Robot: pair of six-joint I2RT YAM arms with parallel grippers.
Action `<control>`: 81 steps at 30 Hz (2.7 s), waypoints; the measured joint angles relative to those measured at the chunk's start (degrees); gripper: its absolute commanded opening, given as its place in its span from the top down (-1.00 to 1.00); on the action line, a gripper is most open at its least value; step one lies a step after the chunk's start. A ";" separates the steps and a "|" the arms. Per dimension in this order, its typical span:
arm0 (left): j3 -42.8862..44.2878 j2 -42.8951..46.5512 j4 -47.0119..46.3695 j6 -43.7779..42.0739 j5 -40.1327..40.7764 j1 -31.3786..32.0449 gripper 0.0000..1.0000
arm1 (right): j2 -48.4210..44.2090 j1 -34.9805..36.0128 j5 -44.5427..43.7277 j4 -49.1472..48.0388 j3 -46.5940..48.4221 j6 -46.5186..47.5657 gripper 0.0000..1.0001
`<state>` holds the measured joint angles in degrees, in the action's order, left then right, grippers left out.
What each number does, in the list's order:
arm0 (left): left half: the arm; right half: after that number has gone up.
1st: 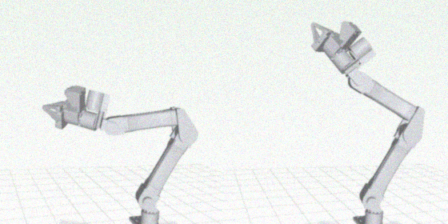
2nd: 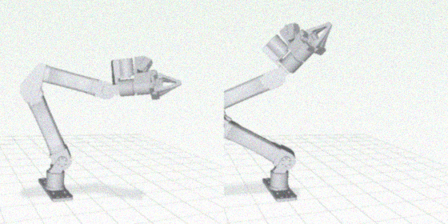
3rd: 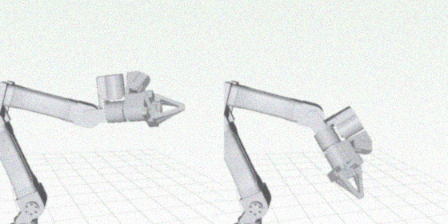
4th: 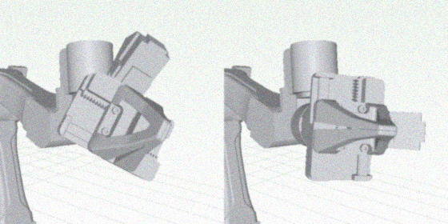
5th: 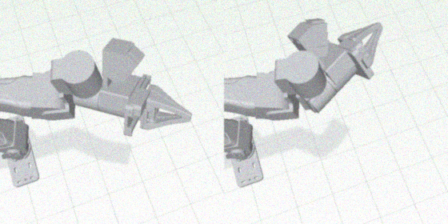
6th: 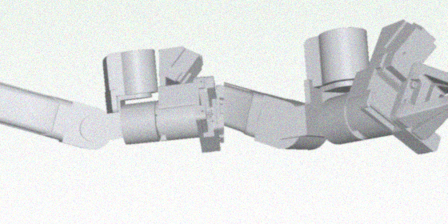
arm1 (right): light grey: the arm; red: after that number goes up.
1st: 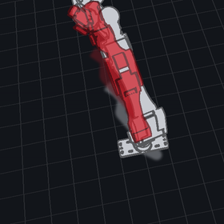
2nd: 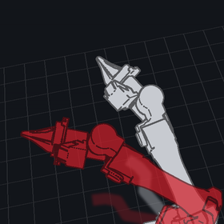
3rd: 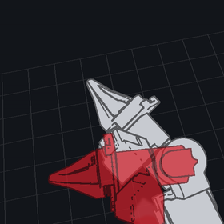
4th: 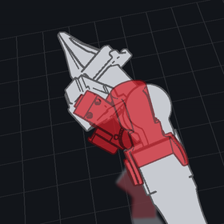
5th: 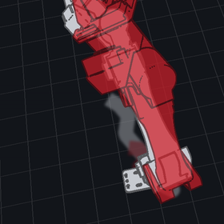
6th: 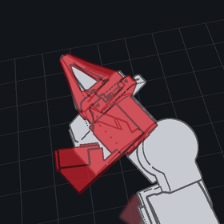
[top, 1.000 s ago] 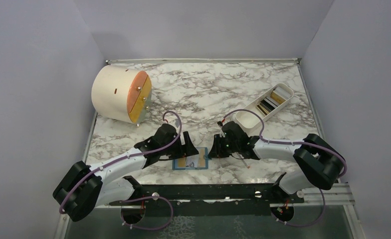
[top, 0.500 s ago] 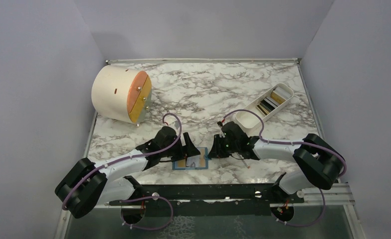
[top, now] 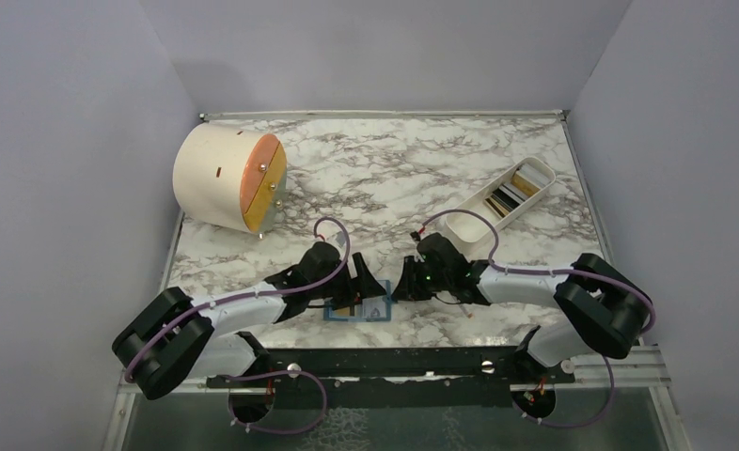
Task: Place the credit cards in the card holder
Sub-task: Insert the credit card into the card holder, then turn over the card holder at the center of the board.
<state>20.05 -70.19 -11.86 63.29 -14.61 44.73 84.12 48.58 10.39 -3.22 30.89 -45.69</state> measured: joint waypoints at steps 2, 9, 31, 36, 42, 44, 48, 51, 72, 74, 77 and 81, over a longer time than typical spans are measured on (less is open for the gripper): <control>0.68 0.00 1.01 -0.68 0.24 0.20 -0.60 | -0.55 0.26 -1.18 0.74 0.02 0.15 0.61; 6.03 2.38 9.79 -4.76 4.07 0.76 -0.67 | -4.20 0.50 -7.48 9.27 1.92 2.36 0.41; 0.57 14.32 17.68 -10.40 -3.28 -18.23 -0.77 | 3.43 7.93 -5.07 8.92 14.29 -1.62 0.55; -1.16 15.58 16.44 -9.42 -5.73 -18.86 -0.77 | 9.51 9.99 -3.91 7.87 18.29 -2.08 0.62; -1.73 15.87 14.67 -8.81 -7.10 -18.91 -0.77 | 14.19 10.36 -3.43 7.48 19.65 -2.16 0.78; -2.16 15.89 14.38 -8.76 -7.28 -18.91 -0.77 | 15.37 10.34 -3.41 7.45 19.65 -2.29 0.83; -2.38 15.87 14.34 -8.79 -7.48 -18.91 -0.77 | 16.09 10.36 -3.19 6.51 19.65 -2.58 0.87; -2.40 15.87 14.14 -8.76 -7.48 -18.91 -0.77 | 16.28 10.36 -3.13 5.99 19.61 -2.75 0.87; -5.77 18.49 5.66 -1.09 -14.21 -18.91 -0.67 | 15.08 10.36 -3.58 -2.03 15.78 1.36 0.63; -6.05 19.08 4.94 0.07 -14.78 -18.91 -0.67 | 13.64 10.36 -5.03 -1.97 15.06 2.82 0.55; -6.05 19.71 4.20 0.94 -15.17 -18.91 -0.67 | 10.38 10.36 -7.30 -1.75 13.49 4.52 0.48; -6.05 19.58 3.34 1.20 -15.54 -18.91 -0.67 | 6.05 10.36 -11.50 0.11 12.52 6.38 0.44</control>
<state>14.00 -50.61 -8.51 64.49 -30.15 25.82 90.17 58.94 -1.10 -3.11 43.42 -39.31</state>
